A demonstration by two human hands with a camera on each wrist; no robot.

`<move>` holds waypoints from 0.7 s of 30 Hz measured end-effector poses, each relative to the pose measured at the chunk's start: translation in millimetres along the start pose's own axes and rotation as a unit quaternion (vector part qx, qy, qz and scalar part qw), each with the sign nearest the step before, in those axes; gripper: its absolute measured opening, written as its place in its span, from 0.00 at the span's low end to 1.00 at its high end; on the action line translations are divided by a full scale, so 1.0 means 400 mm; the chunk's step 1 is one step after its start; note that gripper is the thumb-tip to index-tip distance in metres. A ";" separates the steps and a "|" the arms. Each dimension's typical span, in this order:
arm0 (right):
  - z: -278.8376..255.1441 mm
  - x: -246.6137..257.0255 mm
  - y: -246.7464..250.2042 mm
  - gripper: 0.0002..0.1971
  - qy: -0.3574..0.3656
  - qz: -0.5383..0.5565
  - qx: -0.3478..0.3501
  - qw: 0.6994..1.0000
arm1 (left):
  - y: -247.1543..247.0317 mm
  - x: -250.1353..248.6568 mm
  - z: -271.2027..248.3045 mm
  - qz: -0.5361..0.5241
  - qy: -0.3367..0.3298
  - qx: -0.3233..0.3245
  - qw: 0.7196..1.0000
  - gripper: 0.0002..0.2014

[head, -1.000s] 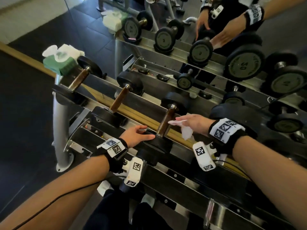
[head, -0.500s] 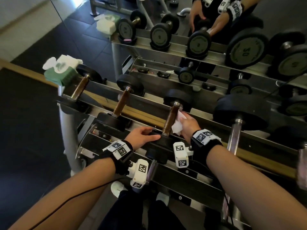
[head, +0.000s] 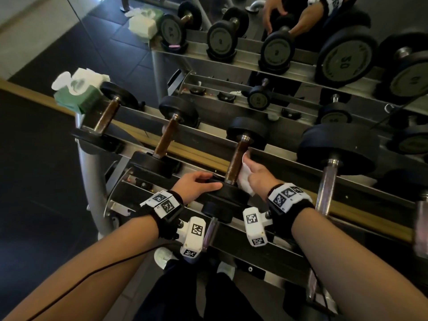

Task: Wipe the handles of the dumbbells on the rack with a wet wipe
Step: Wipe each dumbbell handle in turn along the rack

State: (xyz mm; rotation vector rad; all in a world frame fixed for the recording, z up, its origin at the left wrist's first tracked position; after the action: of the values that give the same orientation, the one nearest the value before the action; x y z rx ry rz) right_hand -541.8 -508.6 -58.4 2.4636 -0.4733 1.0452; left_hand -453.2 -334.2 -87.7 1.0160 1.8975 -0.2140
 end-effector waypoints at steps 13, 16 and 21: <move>0.047 0.000 -0.008 0.21 -0.038 0.163 -0.083 0.982 | -0.006 0.011 0.007 -0.016 0.011 0.020 1.000 0.32; 0.032 -0.011 -0.008 0.20 -0.010 0.090 -0.082 0.993 | -0.006 0.014 0.007 -0.024 0.009 0.016 1.000 0.35; 0.005 -0.031 0.014 0.16 -0.012 0.085 -0.047 0.995 | -0.006 0.007 0.005 -0.011 0.001 0.012 1.000 0.44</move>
State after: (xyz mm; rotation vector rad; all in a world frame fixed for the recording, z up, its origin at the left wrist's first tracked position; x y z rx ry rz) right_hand -551.1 -512.5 -67.4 2.3879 -0.7336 1.0346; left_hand -454.3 -335.1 -91.6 1.0118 1.9132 -0.2495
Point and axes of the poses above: each hand's wrist, its own z-axis towards the middle knuckle, its own y-axis out of the back of the hand, x = y × z, the point moved 10 cm from there along z, towards the middle knuckle, and after that the axes turned 6 degrees about -x, right-handed, at the moved point
